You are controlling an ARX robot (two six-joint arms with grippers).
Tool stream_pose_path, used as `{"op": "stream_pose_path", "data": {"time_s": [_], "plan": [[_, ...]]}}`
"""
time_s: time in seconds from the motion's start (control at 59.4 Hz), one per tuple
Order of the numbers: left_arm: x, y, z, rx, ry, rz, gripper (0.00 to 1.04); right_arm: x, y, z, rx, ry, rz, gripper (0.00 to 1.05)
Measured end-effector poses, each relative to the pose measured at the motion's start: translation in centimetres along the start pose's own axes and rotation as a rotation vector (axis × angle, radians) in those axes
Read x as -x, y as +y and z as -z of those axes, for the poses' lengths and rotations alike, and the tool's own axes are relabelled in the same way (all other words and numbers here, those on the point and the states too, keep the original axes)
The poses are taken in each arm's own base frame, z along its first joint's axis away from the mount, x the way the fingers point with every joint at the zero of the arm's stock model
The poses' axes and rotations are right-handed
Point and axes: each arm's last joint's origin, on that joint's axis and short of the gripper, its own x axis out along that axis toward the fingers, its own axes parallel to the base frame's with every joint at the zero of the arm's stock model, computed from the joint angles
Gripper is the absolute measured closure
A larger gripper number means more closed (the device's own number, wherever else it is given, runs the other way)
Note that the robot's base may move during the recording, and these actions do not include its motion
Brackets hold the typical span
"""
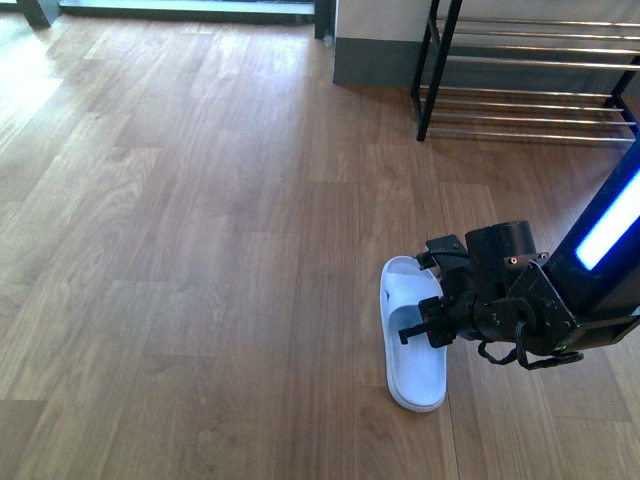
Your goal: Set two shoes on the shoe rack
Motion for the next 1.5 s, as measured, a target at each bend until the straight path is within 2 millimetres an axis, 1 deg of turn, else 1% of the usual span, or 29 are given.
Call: {"op": "stream_pose_path", "data": {"time_s": [0.101, 0.219, 0.236, 0.303, 0.438, 0.606, 0.69, 0.791, 0.926, 1.094, 1.28, 1.414, 1.498], "plan": [[0.0, 0.0, 0.0, 0.000, 0.000, 0.000, 1.03, 0.0, 0.2, 0.1, 0.003, 0.001, -0.012, 0.59], [0.0, 0.0, 0.0, 0.000, 0.000, 0.000, 1.03, -0.2, 0.2, 0.1, 0.003, 0.001, -0.016, 0.45], [0.0, 0.0, 0.0, 0.000, 0.000, 0.000, 1.03, -0.3, 0.2, 0.1, 0.003, 0.000, -0.015, 0.41], [0.0, 0.0, 0.0, 0.000, 0.000, 0.000, 1.03, -0.5, 0.1, 0.1, 0.001, -0.002, -0.010, 0.34], [0.0, 0.0, 0.0, 0.000, 0.000, 0.000, 1.03, -0.9, -0.6, 0.1, -0.019, -0.013, 0.008, 0.09], [0.0, 0.0, 0.0, 0.000, 0.000, 0.000, 1.03, -0.2, -2.1, 1.1, -0.035, -0.009, 0.016, 0.09], [0.0, 0.0, 0.0, 0.000, 0.000, 0.000, 1.03, 0.3, -2.1, 1.7, -0.027, -0.003, 0.013, 0.09], [0.0, 0.0, 0.0, 0.000, 0.000, 0.000, 1.03, 0.9, -1.7, 2.4, -0.013, 0.008, 0.002, 0.09], [0.0, 0.0, 0.0, 0.000, 0.000, 0.000, 1.03, 1.4, -1.2, 2.2, -0.001, -0.011, 0.025, 0.09], [0.0, 0.0, 0.0, 0.000, 0.000, 0.000, 1.03, 1.5, -1.6, 2.2, -0.014, -0.020, 0.042, 0.09], [0.0, 0.0, 0.0, 0.000, 0.000, 0.000, 1.03, 1.5, -2.5, 2.2, -0.031, -0.022, 0.035, 0.09], [0.0, 0.0, 0.0, 0.000, 0.000, 0.000, 1.03, 1.3, -3.3, 1.8, -0.015, -0.028, 0.041, 0.09], [0.0, 0.0, 0.0, 0.000, 0.000, 0.000, 1.03, 0.9, -4.2, 1.3, 0.014, -0.042, 0.056, 0.09]]}}
